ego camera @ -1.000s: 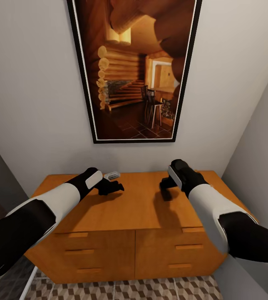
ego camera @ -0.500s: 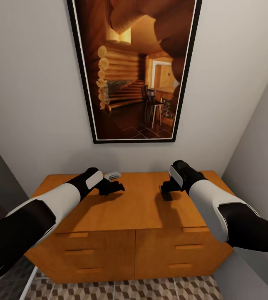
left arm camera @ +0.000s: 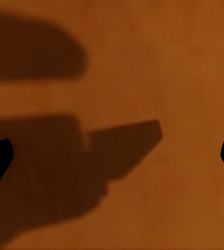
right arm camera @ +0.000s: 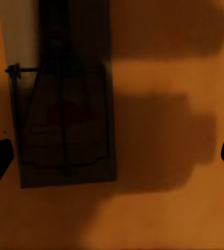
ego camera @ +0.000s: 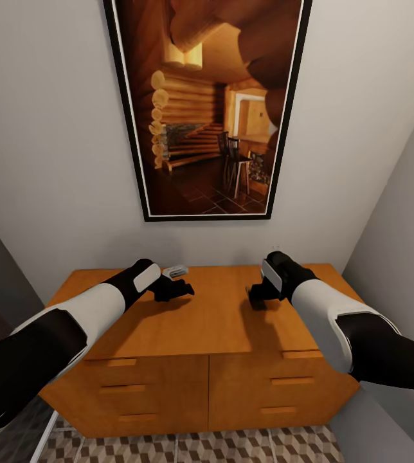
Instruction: Take the four mousetraps from the cabinet in the bathroom and place them on the bathroom floor. Make sure all four end up on the same floor surface, and ensure that at least two of them are either under or directly next to the same bathroom sink.
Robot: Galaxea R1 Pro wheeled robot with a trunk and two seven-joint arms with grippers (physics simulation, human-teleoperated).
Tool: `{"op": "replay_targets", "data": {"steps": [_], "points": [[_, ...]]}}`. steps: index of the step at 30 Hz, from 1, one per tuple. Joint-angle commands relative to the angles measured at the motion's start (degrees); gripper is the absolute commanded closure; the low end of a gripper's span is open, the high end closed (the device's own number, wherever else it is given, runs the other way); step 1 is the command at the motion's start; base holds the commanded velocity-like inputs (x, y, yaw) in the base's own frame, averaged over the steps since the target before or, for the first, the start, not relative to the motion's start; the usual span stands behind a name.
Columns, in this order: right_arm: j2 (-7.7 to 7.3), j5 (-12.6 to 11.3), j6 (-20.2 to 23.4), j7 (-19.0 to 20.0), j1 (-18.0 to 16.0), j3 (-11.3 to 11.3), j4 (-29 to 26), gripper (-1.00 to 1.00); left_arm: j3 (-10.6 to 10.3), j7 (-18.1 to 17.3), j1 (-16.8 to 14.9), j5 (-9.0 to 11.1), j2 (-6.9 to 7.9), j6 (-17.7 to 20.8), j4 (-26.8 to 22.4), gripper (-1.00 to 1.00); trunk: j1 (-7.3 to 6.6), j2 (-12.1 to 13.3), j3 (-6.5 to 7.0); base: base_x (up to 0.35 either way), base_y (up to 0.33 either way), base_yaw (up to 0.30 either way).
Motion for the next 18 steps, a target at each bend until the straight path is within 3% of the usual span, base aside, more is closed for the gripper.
{"op": "replay_targets", "data": {"steps": [1, 18], "points": [[-0.01, -0.34, 0.21, -0.21, -0.02, 0.36, 0.17, -1.0, 0.45, 0.51, 1.09, 1.72, 0.01, 0.09, -0.14, -1.0, 0.02, -0.04, -0.09, 0.0, 0.0, 0.0], [0.08, -0.34, -0.14, -0.28, 0.22, 0.37, 1.38, -1.0, 0.45, 0.51, 1.1, 1.72, -0.02, 0.07, -0.14, -1.0, 0.02, -0.04, -0.09, 0.0, 0.0, 0.0]]}}
